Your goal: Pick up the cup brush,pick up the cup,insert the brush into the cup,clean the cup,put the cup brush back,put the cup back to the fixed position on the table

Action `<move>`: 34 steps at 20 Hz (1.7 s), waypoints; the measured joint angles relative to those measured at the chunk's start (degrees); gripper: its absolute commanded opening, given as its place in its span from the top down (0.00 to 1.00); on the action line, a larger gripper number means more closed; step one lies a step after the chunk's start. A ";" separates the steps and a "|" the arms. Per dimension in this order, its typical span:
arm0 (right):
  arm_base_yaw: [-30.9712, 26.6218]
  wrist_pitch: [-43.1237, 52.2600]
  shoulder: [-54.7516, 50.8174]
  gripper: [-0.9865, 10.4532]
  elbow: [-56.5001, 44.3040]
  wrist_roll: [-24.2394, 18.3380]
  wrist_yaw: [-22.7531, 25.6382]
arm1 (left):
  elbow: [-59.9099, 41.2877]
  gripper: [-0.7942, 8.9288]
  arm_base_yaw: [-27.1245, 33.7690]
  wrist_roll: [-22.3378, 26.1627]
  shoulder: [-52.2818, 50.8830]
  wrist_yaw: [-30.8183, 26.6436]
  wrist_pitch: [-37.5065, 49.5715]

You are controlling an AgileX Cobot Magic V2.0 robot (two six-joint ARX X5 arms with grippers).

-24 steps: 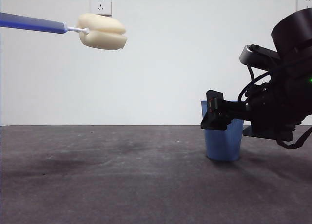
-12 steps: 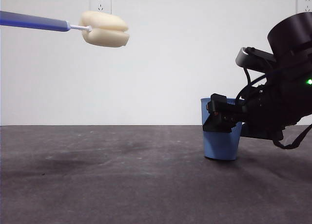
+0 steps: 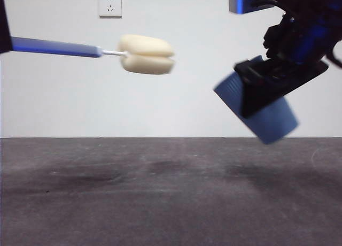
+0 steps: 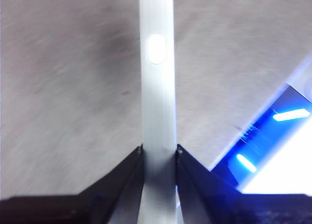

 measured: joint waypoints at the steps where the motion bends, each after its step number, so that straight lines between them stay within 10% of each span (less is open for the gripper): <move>1: 0.94 -3.54 0.02 0.93 1.11 -3.06 2.38 | 0.00 0.93 -0.63 1.16 0.81 0.79 0.02; 7: 6.19 -9.25 0.02 0.93 2.86 -19.58 12.22 | 0.00 0.93 -7.34 3.13 3.98 1.16 1.95; 13: 10.47 -9.75 0.04 0.93 2.86 -27.47 16.37 | 0.00 0.93 -10.58 3.37 7.63 1.18 3.61; 34: 24.09 -11.08 2.54 0.93 2.89 -33.29 23.10 | -0.07 0.93 -16.74 -2.34 11.47 -0.24 7.91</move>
